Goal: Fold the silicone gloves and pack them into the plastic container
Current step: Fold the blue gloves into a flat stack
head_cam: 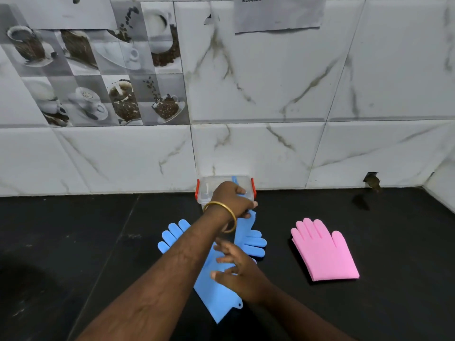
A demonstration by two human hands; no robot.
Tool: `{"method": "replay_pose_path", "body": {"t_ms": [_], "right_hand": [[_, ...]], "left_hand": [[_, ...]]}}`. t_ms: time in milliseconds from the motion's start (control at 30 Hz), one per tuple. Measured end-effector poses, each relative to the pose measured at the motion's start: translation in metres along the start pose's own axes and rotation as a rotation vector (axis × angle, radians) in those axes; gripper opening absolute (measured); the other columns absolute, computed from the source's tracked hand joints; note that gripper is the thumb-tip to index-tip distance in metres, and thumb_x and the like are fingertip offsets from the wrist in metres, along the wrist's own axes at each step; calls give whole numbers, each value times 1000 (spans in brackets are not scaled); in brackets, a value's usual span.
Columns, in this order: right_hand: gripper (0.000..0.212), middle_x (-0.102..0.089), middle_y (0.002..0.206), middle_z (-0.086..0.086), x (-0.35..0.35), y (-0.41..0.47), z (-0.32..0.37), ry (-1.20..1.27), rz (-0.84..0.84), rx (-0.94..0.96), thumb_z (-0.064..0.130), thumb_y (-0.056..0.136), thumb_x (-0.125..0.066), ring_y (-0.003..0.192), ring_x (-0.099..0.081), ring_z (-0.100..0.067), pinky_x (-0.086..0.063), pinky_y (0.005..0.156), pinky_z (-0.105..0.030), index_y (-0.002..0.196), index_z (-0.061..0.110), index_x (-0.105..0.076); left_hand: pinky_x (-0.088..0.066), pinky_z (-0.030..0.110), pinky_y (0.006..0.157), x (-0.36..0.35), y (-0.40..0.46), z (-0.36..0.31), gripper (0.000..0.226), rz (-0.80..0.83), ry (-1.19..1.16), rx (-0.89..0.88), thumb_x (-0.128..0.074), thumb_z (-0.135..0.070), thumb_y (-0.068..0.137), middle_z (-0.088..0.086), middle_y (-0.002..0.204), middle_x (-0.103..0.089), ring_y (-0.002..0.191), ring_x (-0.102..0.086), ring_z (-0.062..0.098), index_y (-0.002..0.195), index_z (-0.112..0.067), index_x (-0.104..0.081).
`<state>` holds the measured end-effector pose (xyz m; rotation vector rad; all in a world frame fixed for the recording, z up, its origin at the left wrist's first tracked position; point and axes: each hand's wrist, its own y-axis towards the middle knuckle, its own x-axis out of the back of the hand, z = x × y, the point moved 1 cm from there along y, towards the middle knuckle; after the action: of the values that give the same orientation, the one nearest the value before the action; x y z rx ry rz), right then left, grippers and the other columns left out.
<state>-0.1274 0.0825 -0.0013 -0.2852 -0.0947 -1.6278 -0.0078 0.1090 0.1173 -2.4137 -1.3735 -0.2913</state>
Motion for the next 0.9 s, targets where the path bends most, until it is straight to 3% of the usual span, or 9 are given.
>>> {"method": "replay_pose_path", "body": {"t_ms": [100, 233, 267, 333, 400, 467, 667, 767, 900], "right_hand": [[78, -45, 150, 8, 18, 18, 22, 48, -33, 28, 32, 85, -73, 135, -47, -11, -46, 108, -39, 151, 28, -30], [52, -51, 144, -15, 65, 41, 46, 49, -185, -27, 15, 98, -57, 130, -52, -23, -50, 89, -18, 145, 4, -39], [52, -52, 143, -17, 79, 42, 47, 93, -230, -32, 13, 97, -58, 124, -56, -21, -51, 84, -16, 144, 4, -40], [64, -48, 149, -8, 103, 38, 46, 179, -295, -12, 21, 93, -64, 126, -55, -17, -49, 98, -25, 149, 15, -35], [76, -32, 159, 3, 124, 30, 40, 253, -334, -47, 33, 93, -64, 142, -38, -16, -37, 114, -41, 155, 26, -22], [79, -22, 162, 6, 142, 22, 30, 350, -385, -77, 35, 92, -65, 145, -30, -14, -33, 117, -41, 156, 28, -20], [31, -68, 120, 19, 178, -6, 2, 498, -501, -9, 15, 93, -63, 124, -55, -7, -39, 110, -40, 114, 38, -64], [35, -71, 116, 16, 188, -14, -12, 660, -556, 4, 5, 98, -52, 116, -59, -12, -39, 111, -46, 116, 30, -66], [42, -65, 128, -10, 194, -28, -27, 1039, -464, 37, 8, 92, -55, 117, -60, -30, -50, 101, -51, 133, 10, -60]], "left_hand": [[-62, 27, 58, -24, -11, -38, 36, 56, -94, -72, -80, 0, 75, 15, 98, -63, 62, -68, 22, 105, -2, -62], [-61, 25, 54, -42, -23, -77, 46, 68, -214, -150, -81, 2, 73, 20, 95, -64, 57, -67, 20, 113, 5, -61], [-62, 27, 57, -45, -25, -84, 47, 72, -236, -166, -82, 1, 72, 21, 96, -66, 62, -69, 23, 114, 5, -61], [-63, 30, 63, -46, -30, -95, 49, 79, -269, -202, -82, 1, 72, 22, 100, -68, 72, -72, 27, 116, 4, -63], [-62, 29, 62, -44, -32, -100, 49, 81, -310, -237, -82, 2, 71, 20, 103, -68, 76, -73, 26, 116, 3, -64], [-59, 24, 59, -38, -33, -101, 45, 96, -376, -253, -81, 3, 72, 19, 105, -68, 74, -74, 21, 114, 3, -65], [-62, 28, 66, -21, -30, -66, 42, 150, -474, -136, -76, 7, 76, 19, 112, -68, 89, -72, 25, 116, 1, -65], [-62, 29, 74, -14, -27, -35, 41, 177, -511, -61, -76, 6, 76, 15, 116, -69, 95, -72, 25, 115, -4, -66], [-60, 24, 66, 0, -26, 9, 39, 207, -539, 3, -77, 5, 74, 10, 112, -70, 89, -74, 16, 109, -11, -71]]}}
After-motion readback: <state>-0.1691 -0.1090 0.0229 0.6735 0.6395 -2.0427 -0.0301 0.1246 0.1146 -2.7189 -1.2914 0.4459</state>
